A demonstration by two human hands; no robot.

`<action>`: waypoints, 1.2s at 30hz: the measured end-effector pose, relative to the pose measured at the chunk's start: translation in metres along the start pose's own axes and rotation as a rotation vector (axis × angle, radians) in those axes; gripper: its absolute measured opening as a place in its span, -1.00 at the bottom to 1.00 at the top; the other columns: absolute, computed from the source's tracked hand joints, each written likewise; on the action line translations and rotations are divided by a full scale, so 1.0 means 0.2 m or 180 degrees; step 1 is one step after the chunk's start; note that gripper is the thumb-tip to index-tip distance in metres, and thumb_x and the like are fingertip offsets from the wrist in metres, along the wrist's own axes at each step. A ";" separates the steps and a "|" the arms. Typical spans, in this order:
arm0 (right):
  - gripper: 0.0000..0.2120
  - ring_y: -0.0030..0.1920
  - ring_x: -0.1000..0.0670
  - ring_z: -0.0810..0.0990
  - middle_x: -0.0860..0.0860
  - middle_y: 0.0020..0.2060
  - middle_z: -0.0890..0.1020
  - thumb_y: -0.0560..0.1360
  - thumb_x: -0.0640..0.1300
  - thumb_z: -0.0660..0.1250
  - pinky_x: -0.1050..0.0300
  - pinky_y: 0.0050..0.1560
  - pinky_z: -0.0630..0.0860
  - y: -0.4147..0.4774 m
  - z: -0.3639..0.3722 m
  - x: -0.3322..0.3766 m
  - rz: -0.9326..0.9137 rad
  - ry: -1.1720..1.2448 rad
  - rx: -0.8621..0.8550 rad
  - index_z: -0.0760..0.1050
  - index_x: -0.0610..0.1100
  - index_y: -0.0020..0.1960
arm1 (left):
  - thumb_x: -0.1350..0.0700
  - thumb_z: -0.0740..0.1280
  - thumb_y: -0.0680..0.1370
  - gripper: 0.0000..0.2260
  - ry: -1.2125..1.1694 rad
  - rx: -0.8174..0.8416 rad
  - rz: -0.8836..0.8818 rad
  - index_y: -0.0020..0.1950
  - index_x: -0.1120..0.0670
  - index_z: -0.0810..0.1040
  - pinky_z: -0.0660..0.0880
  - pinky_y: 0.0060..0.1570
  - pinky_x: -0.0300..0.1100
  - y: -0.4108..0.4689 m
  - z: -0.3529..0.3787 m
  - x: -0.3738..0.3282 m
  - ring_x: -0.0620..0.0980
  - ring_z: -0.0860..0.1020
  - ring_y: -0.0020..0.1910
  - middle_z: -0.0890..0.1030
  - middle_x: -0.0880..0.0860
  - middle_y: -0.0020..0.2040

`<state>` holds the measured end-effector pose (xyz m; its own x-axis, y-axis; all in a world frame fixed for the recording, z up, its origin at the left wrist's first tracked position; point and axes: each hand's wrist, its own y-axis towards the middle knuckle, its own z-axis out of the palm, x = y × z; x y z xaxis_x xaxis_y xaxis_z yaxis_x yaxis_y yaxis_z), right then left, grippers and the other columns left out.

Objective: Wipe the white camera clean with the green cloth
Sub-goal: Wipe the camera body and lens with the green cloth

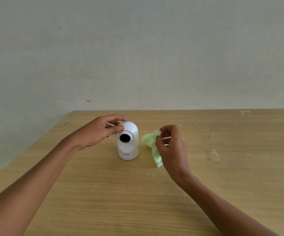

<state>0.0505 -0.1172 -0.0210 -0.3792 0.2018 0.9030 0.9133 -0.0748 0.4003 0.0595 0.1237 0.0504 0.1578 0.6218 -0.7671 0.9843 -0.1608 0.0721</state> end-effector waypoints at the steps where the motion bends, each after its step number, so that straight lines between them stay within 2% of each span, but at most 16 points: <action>1: -0.85 -0.13 0.18 0.58 0.09 -0.06 0.58 0.58 -0.20 0.33 0.24 -0.24 0.57 0.00 0.03 0.00 0.0028 0.0048 -0.0017 0.42 -0.03 0.10 | 0.03 0.35 0.62 -0.73 -0.0003 -0.0002 0.0000 0.30 -0.19 0.58 0.43 0.02 -0.32 0.00 0.00 0.00 -0.04 0.62 0.13 0.56 -0.02 0.20; 4: -0.87 -0.14 0.17 0.57 0.07 -0.07 0.58 0.58 -0.19 0.34 0.33 -0.28 0.51 0.01 0.10 0.04 0.0104 0.0276 -0.0090 0.41 -0.06 0.07 | 0.03 0.37 0.61 -0.73 -0.0031 -0.0046 -0.0022 0.30 -0.18 0.57 0.42 0.02 -0.27 0.01 0.00 0.01 -0.10 0.61 0.06 0.56 -0.04 0.17; 7: -0.92 -0.10 0.17 0.58 0.11 -0.08 0.62 0.59 -0.21 0.32 0.34 -0.24 0.51 0.04 0.18 0.10 -0.0099 0.0340 0.0004 0.48 -0.05 0.02 | 0.02 0.39 0.59 -0.74 -0.0051 -0.0121 -0.0056 0.28 -0.11 0.56 0.43 0.03 -0.22 0.02 0.00 0.03 -0.14 0.60 0.00 0.59 -0.04 0.20; 11: -0.90 0.00 0.09 0.57 0.14 -0.02 0.60 0.60 -0.18 0.30 0.22 -0.07 0.53 0.04 0.29 0.11 -0.0701 -0.0061 0.0156 0.58 -0.04 0.05 | 0.00 0.39 0.59 -0.75 -0.0035 -0.0118 -0.0049 0.26 -0.11 0.57 0.44 0.01 -0.21 0.02 0.00 0.03 -0.07 0.62 0.09 0.60 -0.05 0.19; 13: -0.88 0.03 0.06 0.57 0.14 -0.01 0.59 0.61 -0.17 0.30 0.16 -0.04 0.52 0.02 0.30 0.08 -0.0814 -0.0105 0.0093 0.60 -0.04 0.07 | 0.00 0.39 0.59 -0.76 -0.0041 -0.0114 -0.0041 0.26 -0.11 0.57 0.43 -0.01 -0.22 0.02 0.00 0.03 -0.08 0.63 0.09 0.61 -0.05 0.19; 16: -0.87 0.03 0.05 0.57 0.12 0.02 0.57 0.62 -0.20 0.29 0.21 -0.03 0.52 -0.02 0.30 0.05 -0.0820 -0.0008 0.0076 0.59 -0.06 0.10 | 0.00 0.40 0.59 -0.76 -0.0031 -0.0129 -0.0023 0.26 -0.11 0.58 0.43 0.00 -0.21 0.03 0.00 0.05 -0.05 0.63 0.12 0.61 -0.05 0.19; 20: -0.94 -0.05 0.09 0.58 0.09 -0.05 0.62 0.59 -0.20 0.33 0.30 -0.11 0.51 -0.07 0.28 0.01 -0.0150 0.0241 0.0078 0.54 -0.07 0.01 | 0.02 0.40 0.59 -0.76 -0.0017 -0.0157 -0.0015 0.25 -0.11 0.58 0.43 0.01 -0.20 0.03 -0.01 0.05 -0.04 0.62 0.10 0.60 -0.07 0.18; 23: -0.90 -0.18 0.16 0.58 0.07 -0.17 0.67 0.55 -0.24 0.34 0.32 -0.18 0.48 -0.06 0.26 -0.04 0.0445 0.0344 0.0124 0.57 -0.07 -0.08 | 0.03 0.40 0.59 -0.76 -0.0035 -0.0161 -0.0011 0.26 -0.09 0.57 0.43 -0.02 -0.22 0.02 -0.01 0.05 -0.06 0.61 0.07 0.60 -0.05 0.19; 25: -0.88 -0.25 0.20 0.55 0.08 -0.21 0.68 0.55 -0.25 0.34 0.31 -0.20 0.47 -0.06 0.25 -0.05 0.0636 0.0388 0.0160 0.59 -0.06 -0.10 | 0.05 0.40 0.59 -0.75 -0.0044 -0.0170 0.0001 0.27 -0.06 0.58 0.43 -0.05 -0.24 0.02 0.00 0.05 -0.06 0.61 0.05 0.60 -0.02 0.18; 28: -0.86 -0.19 0.25 0.59 0.13 -0.17 0.70 0.56 -0.24 0.34 0.34 -0.15 0.50 -0.03 0.25 0.00 0.0519 0.0434 0.0090 0.65 -0.06 0.00 | 0.04 0.41 0.59 -0.76 -0.0052 -0.0162 0.0014 0.26 -0.07 0.58 0.42 -0.07 -0.25 0.03 0.00 0.05 -0.09 0.60 0.02 0.60 -0.01 0.19; 32: -0.70 0.05 0.34 0.59 0.30 0.04 0.65 0.62 -0.24 0.27 0.41 0.10 0.50 -0.04 0.27 0.11 0.0142 0.0430 0.0170 0.60 0.02 0.27 | 0.01 0.41 0.58 -0.75 -0.0050 -0.0144 0.0008 0.26 -0.09 0.58 0.42 -0.06 -0.26 0.03 0.00 0.05 -0.09 0.62 0.04 0.61 -0.04 0.18; 34: -0.59 -0.05 0.36 0.58 0.38 -0.05 0.61 0.62 -0.27 0.22 0.45 -0.02 0.48 -0.08 0.27 0.11 0.0067 0.0300 0.0301 0.53 0.10 0.35 | 0.00 0.41 0.58 -0.75 -0.0046 -0.0151 0.0013 0.26 -0.10 0.58 0.42 -0.05 -0.25 0.03 0.00 0.05 -0.08 0.63 0.06 0.61 -0.05 0.18; 36: -0.53 -0.31 0.24 0.50 0.27 -0.20 0.61 0.61 -0.28 0.18 0.41 -0.26 0.43 -0.11 0.26 0.09 0.0228 0.0203 0.0394 0.47 0.16 0.39 | 0.01 0.41 0.58 -0.76 -0.0056 -0.0171 0.0016 0.25 -0.10 0.59 0.42 -0.05 -0.23 0.03 0.00 0.06 -0.08 0.63 0.05 0.61 -0.04 0.17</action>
<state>0.0314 -0.0608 -0.0223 -0.3176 0.1376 0.9382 0.9482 0.0351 0.3158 0.0671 0.1300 0.0421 0.1616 0.6074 -0.7778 0.9864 -0.1221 0.1097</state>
